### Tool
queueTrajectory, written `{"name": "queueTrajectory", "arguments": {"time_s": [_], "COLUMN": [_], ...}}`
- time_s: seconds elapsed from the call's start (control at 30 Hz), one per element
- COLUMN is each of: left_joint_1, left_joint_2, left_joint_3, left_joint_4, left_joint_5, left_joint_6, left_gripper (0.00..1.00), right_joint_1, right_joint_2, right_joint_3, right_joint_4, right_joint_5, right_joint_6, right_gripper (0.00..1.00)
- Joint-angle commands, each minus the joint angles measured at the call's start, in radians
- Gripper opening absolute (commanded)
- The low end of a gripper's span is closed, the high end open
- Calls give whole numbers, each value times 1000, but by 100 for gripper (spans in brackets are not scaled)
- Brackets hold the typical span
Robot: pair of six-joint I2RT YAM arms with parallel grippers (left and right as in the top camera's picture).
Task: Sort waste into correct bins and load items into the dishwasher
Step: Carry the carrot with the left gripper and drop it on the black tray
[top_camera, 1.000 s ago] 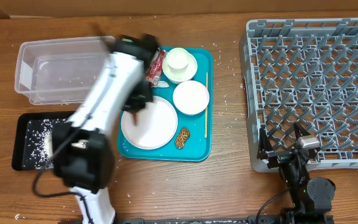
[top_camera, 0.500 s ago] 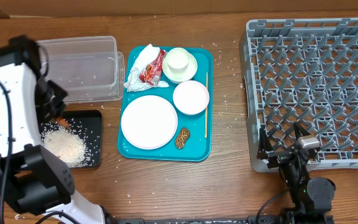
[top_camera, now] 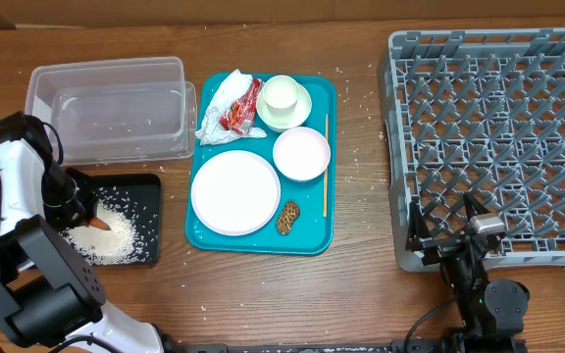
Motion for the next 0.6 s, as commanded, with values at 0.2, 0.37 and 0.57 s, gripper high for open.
{"name": "queueTrajectory", "arguments": {"time_s": [0.2, 0.37, 0.57], "left_joint_1": [-2, -2, -4], "left_joint_2": [-18, -18, -32], "left_joint_3": [-17, -17, 3], "left_joint_4": [16, 8, 6], "left_joint_5": [36, 43, 273], "left_joint_6": [0, 17, 185], "left_gripper": [34, 45, 32], "right_joint_1": [-3, -3, -3], "right_joint_2": [-10, -10, -10], "right_joint_3": [-10, -10, -10], "right_joint_4": [4, 4, 4], "right_joint_5": [10, 10, 10], "right_joint_6": [3, 3, 3], "right_gripper": [100, 100, 100]}}
